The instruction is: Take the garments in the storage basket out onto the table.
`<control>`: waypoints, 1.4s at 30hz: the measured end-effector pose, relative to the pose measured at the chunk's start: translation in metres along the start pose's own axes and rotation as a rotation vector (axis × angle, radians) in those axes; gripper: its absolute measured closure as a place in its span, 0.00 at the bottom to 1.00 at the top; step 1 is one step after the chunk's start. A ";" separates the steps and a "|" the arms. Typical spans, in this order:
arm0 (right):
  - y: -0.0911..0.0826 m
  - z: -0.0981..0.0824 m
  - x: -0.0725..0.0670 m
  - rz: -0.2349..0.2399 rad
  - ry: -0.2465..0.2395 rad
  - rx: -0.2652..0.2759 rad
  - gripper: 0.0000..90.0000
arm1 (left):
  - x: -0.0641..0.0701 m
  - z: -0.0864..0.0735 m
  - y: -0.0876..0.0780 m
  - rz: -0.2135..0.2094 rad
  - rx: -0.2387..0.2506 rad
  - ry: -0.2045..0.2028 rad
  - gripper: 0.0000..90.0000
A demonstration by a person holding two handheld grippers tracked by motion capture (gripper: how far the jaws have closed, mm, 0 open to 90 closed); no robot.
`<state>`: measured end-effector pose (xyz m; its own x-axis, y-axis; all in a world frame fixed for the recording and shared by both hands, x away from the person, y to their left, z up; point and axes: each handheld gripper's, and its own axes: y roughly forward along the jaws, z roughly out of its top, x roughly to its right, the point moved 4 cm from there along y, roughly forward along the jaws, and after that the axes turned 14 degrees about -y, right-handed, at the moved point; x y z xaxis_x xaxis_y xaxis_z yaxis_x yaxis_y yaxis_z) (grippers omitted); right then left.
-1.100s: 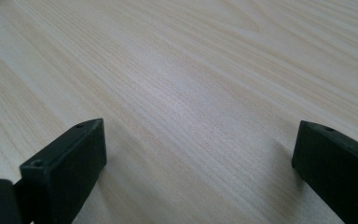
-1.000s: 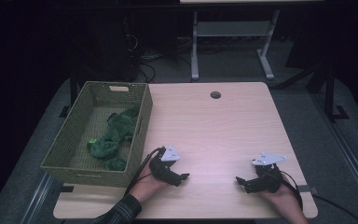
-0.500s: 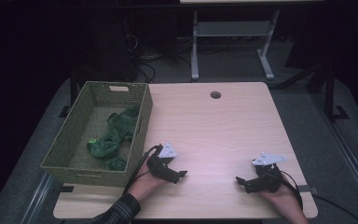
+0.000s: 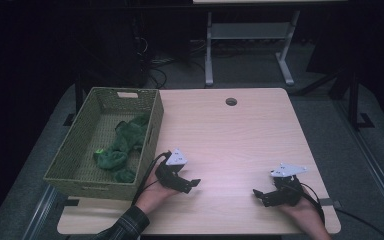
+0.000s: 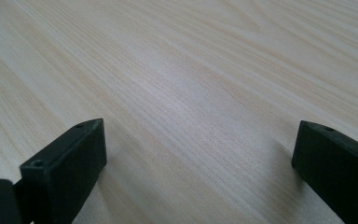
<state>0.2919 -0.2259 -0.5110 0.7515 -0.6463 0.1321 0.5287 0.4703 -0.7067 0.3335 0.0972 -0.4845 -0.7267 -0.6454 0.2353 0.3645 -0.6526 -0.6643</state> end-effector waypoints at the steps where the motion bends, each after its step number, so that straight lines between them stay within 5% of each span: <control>1: 0.000 0.000 0.000 0.000 0.000 -0.001 0.03 | 0.001 0.000 0.000 -0.003 0.007 -0.008 0.15; 42: 0.000 0.000 0.000 -0.001 0.000 -0.004 0.03 | 0.007 0.035 -0.029 -0.006 0.035 -0.021 0.15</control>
<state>0.2917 -0.2261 -0.5110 0.7513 -0.6465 0.1328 0.5276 0.4675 -0.7093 0.3382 0.0979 -0.4390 -0.7167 -0.6494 0.2543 0.3808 -0.6698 -0.6375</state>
